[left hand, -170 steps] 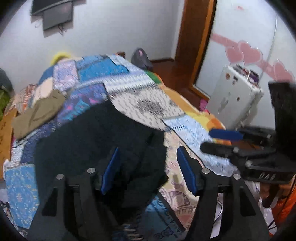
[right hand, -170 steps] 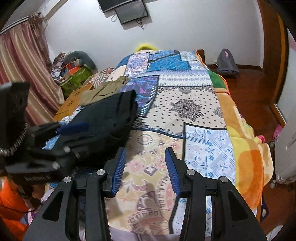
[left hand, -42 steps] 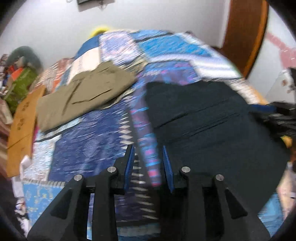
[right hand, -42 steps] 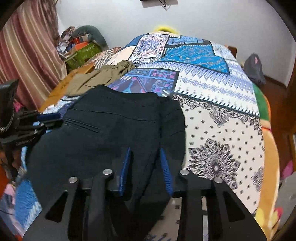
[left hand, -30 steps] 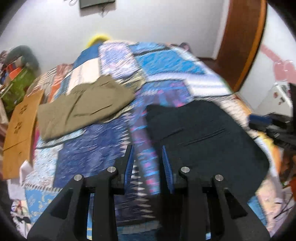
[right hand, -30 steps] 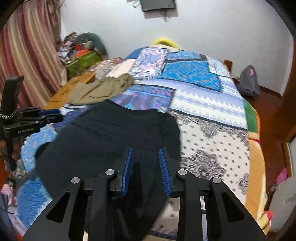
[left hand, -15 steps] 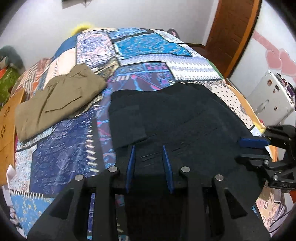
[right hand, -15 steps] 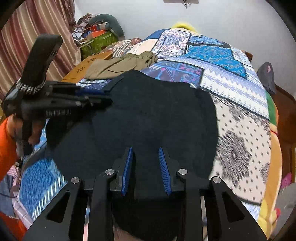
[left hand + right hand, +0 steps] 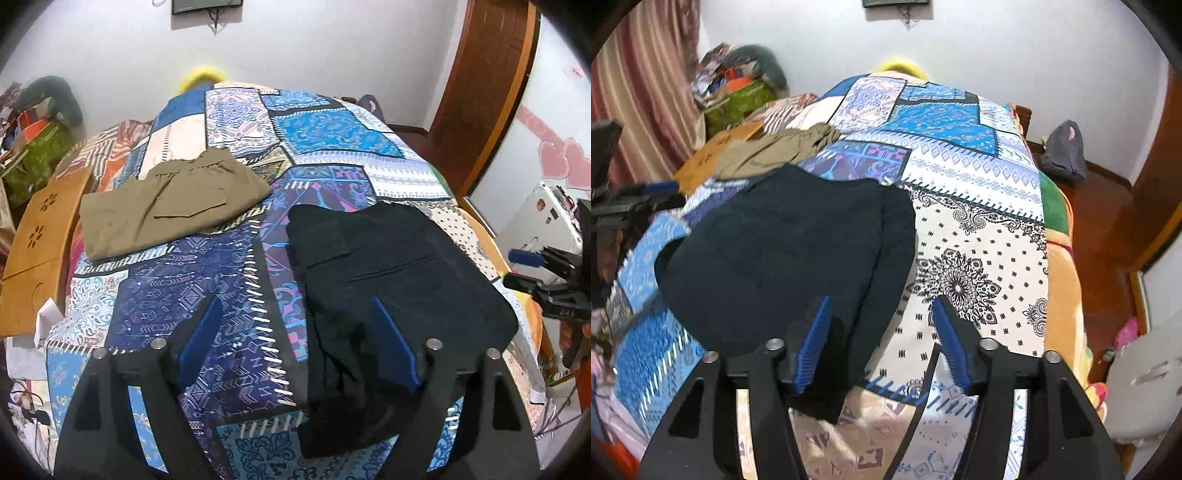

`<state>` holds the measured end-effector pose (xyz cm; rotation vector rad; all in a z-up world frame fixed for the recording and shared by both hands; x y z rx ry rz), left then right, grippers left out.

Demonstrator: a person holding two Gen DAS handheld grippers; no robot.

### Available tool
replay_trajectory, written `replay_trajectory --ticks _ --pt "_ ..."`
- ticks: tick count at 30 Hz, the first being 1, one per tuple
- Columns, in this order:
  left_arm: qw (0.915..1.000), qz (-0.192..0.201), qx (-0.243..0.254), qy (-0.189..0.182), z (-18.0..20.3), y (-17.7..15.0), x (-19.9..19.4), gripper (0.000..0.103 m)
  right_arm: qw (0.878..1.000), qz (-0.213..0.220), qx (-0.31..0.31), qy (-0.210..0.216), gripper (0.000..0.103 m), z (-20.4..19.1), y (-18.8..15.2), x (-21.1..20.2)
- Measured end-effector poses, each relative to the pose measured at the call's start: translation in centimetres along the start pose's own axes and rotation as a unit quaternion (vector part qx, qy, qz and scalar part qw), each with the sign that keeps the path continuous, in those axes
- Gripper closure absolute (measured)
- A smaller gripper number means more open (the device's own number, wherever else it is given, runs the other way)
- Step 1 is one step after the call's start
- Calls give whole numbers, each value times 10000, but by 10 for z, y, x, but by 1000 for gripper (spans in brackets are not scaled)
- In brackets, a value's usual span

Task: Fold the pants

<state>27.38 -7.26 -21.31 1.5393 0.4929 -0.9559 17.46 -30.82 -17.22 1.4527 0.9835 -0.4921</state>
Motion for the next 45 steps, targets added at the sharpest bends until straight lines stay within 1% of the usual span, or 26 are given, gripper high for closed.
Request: replay_trajectory --ticks 3,4,5,9,15,18,21,24,25,26,27,29,30,31,32,33,34,35,37,38,39,42,45 --pt "9998 -156 -12 -128 8 -4 8 16 9997 -8 153 166 41 2 3 9" --pt "9993 -300 -20 -206 11 -6 15 15 9995 -39 224 232 39 1 4 14" --pt "9987 -429 -19 -278 13 -6 22 15 9991 -95 296 300 36 2 5 20" --pt "9955 -802 -155 -480 15 -11 46 15 9959 -455 516 584 36 3 -1 43" --pt "9912 -1092 -316 -685 17 -11 67 15 9886 -613 846 1084 30 10 -2 57" --pt "9889 -1204 -333 -809 21 -8 77 15 9846 -722 920 1301 28 10 -1 65" --pt "9876 -1273 -262 -876 28 -5 86 15 9827 -773 901 1420 26 5 1 72" --pt "9839 -1402 -309 -1068 33 0 95 15 9799 -786 918 1587 25 5 5 77" --pt "9821 -1446 -261 -1174 36 2 98 15 9786 -791 924 1661 22 4 6 78" --pt "9813 -1460 -213 -1233 38 4 100 15 9781 -797 917 1689 22 3 7 79" --pt "9803 -1476 -172 -1300 40 6 103 15 9779 -801 877 1720 24 1 8 80" --pt "9785 -1527 -185 -1373 43 11 107 20 9791 -764 830 1693 25 0 10 81" --pt "9786 -1531 -185 -1364 43 12 108 26 9801 -731 796 1665 27 -1 11 81" --pt "9787 -1532 -186 -1357 44 15 109 31 9810 -682 773 1642 32 -1 12 80" --pt "9787 -1529 -189 -1358 45 17 109 34 9821 -649 744 1607 38 -2 13 78" --pt "9790 -1515 -197 -1349 45 18 108 39 9833 -608 707 1563 43 -3 15 77" --pt "9799 -1486 -191 -1316 45 20 106 43 9846 -562 678 1513 54 -1 18 76" --pt "9809 -1460 -175 -1276 45 21 105 45 9865 -512 634 1417 63 -1 21 73" --pt "9832 -1355 -84 -1217 45 24 100 54 9871 -474 575 1414 69 -2 24 70" --pt "9845 -1289 -77 -1188 44 26 97 57 9877 -459 542 1391 72 -2 26 70" --pt "9856 -1235 -88 -1148 43 28 93 62 9889 -422 480 1345 73 -5 27 66" --pt "9881 -1080 -142 -1082 41 32 81 71 9921 -293 280 1190 77 -12 32 59" --pt "9918 -835 -63 -961 41 37 64 75 9927 -89 234 1181 79 -17 40 49"
Point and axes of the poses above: each gripper's, at about its wrist camera, not at the fingertips, and x roughly the way its jaws point, z to its right, y to its top, the point moved 4 cm from there along x, roughly the way its jaws point, and after that the axes turned 5 degrees about y, right-handed, at the moved point
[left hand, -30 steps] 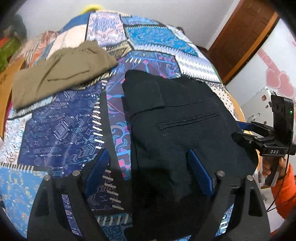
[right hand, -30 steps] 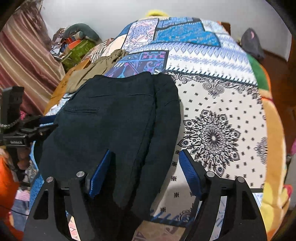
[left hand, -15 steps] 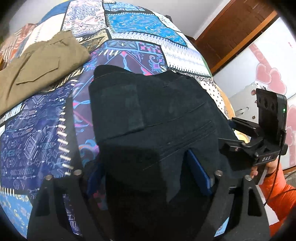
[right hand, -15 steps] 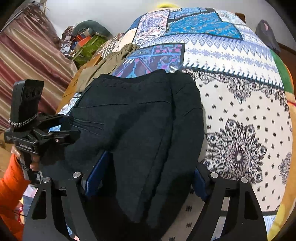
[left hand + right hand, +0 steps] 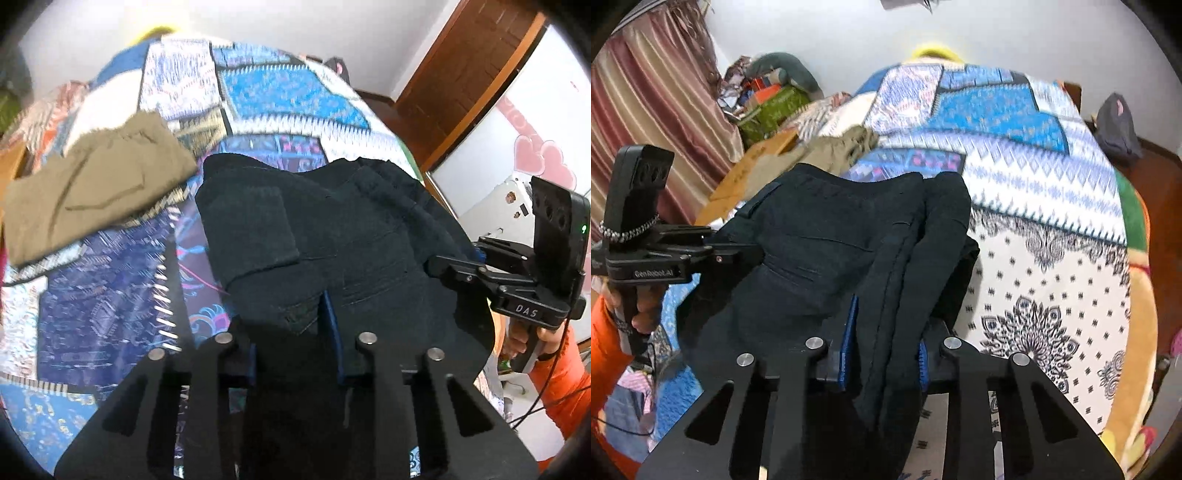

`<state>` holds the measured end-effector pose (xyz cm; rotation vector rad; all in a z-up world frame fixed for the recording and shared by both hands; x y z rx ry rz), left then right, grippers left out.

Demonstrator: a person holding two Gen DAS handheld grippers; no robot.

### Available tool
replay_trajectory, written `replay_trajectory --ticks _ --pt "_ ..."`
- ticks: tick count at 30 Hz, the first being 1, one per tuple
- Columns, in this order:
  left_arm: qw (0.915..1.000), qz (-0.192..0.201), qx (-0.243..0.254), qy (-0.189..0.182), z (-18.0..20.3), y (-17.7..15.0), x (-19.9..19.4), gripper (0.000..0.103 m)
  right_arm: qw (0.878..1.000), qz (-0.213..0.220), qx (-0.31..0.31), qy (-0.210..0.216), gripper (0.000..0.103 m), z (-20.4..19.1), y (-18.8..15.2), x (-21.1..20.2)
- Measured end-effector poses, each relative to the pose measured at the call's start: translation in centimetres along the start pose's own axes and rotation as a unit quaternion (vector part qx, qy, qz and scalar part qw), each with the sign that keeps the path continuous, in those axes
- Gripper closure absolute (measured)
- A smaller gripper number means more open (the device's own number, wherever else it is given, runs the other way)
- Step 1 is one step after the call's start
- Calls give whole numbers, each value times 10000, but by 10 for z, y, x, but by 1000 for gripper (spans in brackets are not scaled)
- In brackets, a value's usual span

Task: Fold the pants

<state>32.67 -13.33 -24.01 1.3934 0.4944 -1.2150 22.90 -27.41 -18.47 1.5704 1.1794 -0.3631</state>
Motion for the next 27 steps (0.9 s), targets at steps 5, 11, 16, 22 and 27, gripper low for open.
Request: replay_trajectory --ticks 5,11,16,22,27 --pt "9985 430 152 306 3 3 -35 77 9995 293 -136 7 81 -14 19 -15" --pt "9940 953 106 535 -12 19 -77 78 9971 632 -416 26 81 -40 52 -24" --pt "9877 1373 14 745 -37 34 -111 78 9936 901 -679 110 81 -65 82 -20" --pt "9827 1554 -119 1000 -80 51 -131 78 9904 1031 -873 278 81 -85 117 5" --pt "9800 1602 -214 1159 -115 67 -135 78 9891 1015 -1013 347 81 -98 148 37"
Point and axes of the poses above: each gripper's, at about its wrist camera, not at the fingertips, and x roughly the way its jaws point, z to its right, y to its top, the point moved 4 cm from there along x, roughly the way its jaws point, and after that the axes turned 5 degrees about y, right-handed, at the moved point
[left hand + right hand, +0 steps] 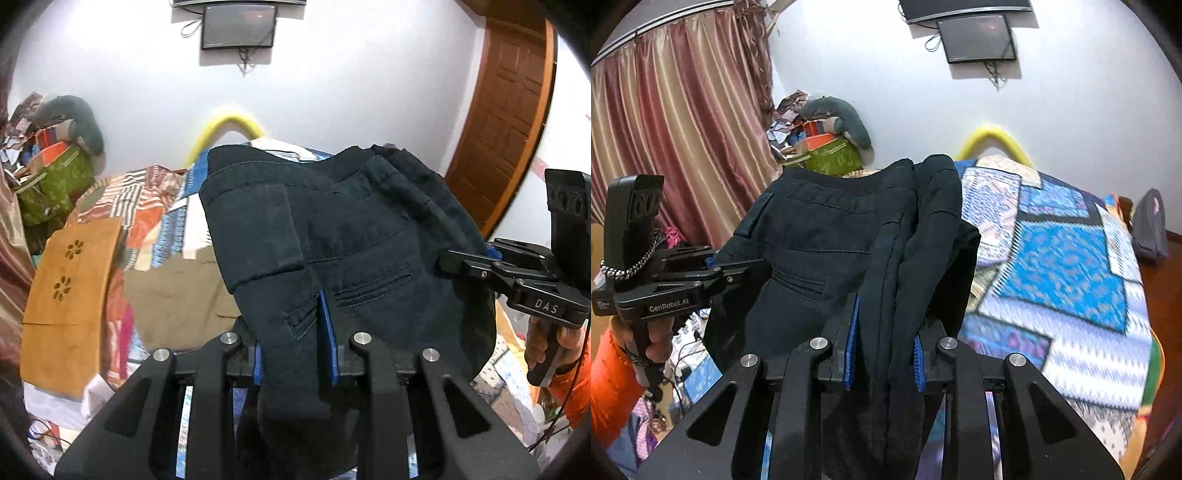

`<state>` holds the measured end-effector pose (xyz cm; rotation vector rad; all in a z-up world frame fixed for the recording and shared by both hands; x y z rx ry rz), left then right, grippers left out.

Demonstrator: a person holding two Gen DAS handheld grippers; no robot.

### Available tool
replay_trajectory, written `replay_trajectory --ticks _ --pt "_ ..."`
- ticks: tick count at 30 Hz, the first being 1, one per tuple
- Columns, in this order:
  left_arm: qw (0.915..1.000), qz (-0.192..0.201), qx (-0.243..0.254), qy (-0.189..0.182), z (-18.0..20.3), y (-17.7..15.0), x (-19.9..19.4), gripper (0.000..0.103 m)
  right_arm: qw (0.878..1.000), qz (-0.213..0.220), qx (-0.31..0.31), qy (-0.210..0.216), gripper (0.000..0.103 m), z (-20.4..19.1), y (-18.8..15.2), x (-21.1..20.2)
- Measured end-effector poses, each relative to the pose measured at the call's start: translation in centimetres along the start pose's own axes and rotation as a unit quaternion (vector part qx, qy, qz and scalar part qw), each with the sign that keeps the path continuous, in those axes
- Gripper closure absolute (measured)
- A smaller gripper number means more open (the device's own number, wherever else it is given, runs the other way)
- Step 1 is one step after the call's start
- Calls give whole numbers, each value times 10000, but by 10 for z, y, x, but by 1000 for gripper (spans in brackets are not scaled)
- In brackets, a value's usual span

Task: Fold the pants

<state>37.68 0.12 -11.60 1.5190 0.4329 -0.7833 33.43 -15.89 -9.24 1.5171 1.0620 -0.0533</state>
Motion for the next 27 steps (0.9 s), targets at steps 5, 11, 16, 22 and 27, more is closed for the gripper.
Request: replay_trajectory --ticks 5,11,16,22,27 --pt "9999 29 -8 143 -34 21 27 78 10000 15 -18 38 81 -2 18 35" --pt "9997 -56 -44 247 -70 30 74 78 9999 -44 133 98 81 9 33 86" --pt "9991 -280 -177 254 -97 25 121 78 9997 -226 123 23 81 16 36 129" --pt "9968 -673 -390 162 -122 7 190 78 9984 -505 214 -115 81 34 24 176" --pt "9929 -1013 -534 315 -135 -17 240 70 9944 -954 221 -389 79 51 4 218"
Point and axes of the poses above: each gripper's, at about its wrist camera, not at the fingertips, and x roughly the way its jaws point, z to its right, y to its top, the point moved 4 cm from there along x, roughly the way its jaws point, and after that the axes turned 5 degrees about y, right-handed, at the moved point
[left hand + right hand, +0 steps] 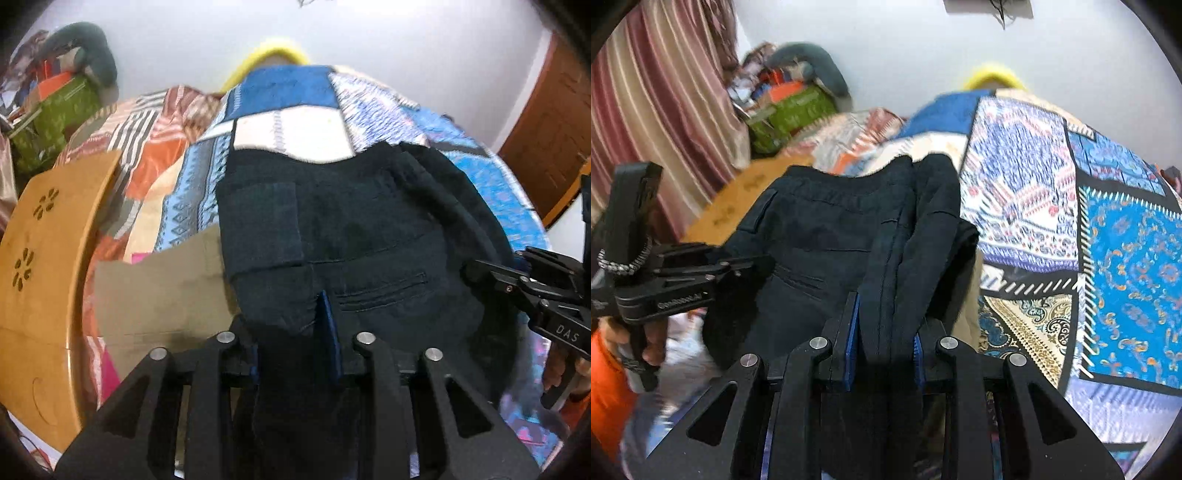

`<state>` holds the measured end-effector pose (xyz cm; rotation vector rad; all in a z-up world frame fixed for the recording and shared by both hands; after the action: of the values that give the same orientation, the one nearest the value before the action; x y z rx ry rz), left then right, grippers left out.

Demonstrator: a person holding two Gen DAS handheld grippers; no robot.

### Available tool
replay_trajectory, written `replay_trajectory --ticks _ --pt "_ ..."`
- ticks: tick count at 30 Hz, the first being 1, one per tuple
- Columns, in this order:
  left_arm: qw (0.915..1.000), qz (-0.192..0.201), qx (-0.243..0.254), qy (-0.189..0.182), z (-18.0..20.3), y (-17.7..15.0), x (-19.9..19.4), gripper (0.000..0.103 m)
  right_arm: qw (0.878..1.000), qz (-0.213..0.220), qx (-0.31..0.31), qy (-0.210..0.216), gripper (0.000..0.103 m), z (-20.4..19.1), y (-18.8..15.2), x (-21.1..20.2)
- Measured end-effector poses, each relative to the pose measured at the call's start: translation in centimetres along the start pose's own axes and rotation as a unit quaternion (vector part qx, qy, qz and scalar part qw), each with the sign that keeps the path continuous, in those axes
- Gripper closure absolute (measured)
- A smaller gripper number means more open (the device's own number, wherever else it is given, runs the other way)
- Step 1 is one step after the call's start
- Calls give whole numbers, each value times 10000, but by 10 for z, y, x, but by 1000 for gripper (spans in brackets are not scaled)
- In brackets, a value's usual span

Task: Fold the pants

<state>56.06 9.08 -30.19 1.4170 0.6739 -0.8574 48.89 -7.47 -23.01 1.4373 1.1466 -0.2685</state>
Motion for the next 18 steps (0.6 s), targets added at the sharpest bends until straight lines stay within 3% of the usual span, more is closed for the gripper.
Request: replay_trajectory --ticks 7,12,18 --pt "9996 -14 -263 -51 -10 -4 4 54 9998 -188 31 -87 73 11 -6 6" --pt "9987 118 -312 383 -28 -8 -19 53 9993 -209 -87 -309 63 16 -13 -12" --pt "9971 305 -108 687 -26 -23 -75 54 9991 -57 -225 -351 62 4 -17 -57"
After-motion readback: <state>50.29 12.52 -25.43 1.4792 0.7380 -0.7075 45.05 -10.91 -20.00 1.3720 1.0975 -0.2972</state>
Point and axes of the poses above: each gripper's, at about its wrist camera, not at the fingertips, and x roughly the way its jaws point, z to its right, y to its top, the point moved 4 cm from there along x, roughly the way its jaws point, and after that the axes turned 5 degrees about y, right-handed, at the moved point
